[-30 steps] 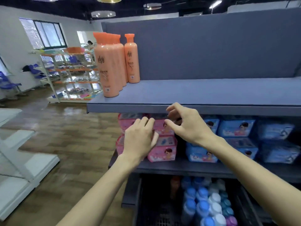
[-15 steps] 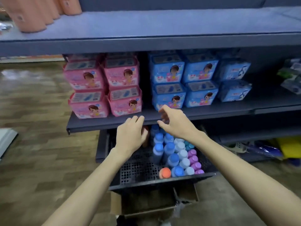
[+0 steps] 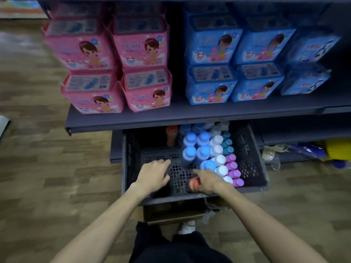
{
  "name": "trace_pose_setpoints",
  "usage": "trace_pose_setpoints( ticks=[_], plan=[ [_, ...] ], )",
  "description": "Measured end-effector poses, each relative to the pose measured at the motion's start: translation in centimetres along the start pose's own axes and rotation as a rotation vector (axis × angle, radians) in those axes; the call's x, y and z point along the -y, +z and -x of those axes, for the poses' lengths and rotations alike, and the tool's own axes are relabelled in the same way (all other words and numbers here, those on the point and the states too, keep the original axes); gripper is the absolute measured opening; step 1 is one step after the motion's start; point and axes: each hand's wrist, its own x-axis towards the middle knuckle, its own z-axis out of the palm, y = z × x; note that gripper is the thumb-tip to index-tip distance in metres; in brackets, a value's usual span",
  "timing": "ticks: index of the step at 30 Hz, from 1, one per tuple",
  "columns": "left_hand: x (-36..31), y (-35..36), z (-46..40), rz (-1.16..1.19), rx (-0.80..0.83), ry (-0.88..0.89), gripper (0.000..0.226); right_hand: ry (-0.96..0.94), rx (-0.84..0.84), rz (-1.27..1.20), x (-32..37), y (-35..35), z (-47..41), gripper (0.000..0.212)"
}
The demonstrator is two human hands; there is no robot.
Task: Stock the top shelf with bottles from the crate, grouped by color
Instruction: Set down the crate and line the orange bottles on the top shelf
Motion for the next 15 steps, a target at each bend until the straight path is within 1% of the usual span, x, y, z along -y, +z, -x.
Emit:
trace_pose_setpoints(
  ticks=[3,5,7,10,13,15],
  plan=[
    [1.1,0.7,-0.3,0.044,0.04,-0.025,0.034,0.07,-0.053,0.012,0.9,0.9,-1.1,0.033],
    [1.6,1.1,-0.4,0.083,0.058,-0.032,0.036,0.096,-0.072,0.066,1.6,1.1,-2.0,0.037],
    [2.1,1.4,-0.4,0.113,0.063,-0.036,0.035,0.111,-0.062,0.17,2.3,1.3,-2.9,0.04],
    [3.2,1.6,-0.2,0.149,0.055,-0.066,0.03,0.142,-0.04,0.283,3.1,1.8,-3.9,0.038],
    [3.9,1.9,0.0,0.173,0.047,-0.088,0.032,0.222,-0.026,0.299,3.4,2.1,-4.8,0.032],
    [4.0,2.1,0.0,0.174,0.052,-0.093,0.034,0.278,-0.026,0.292,3.5,2.0,-5.3,0.032]
  ],
)
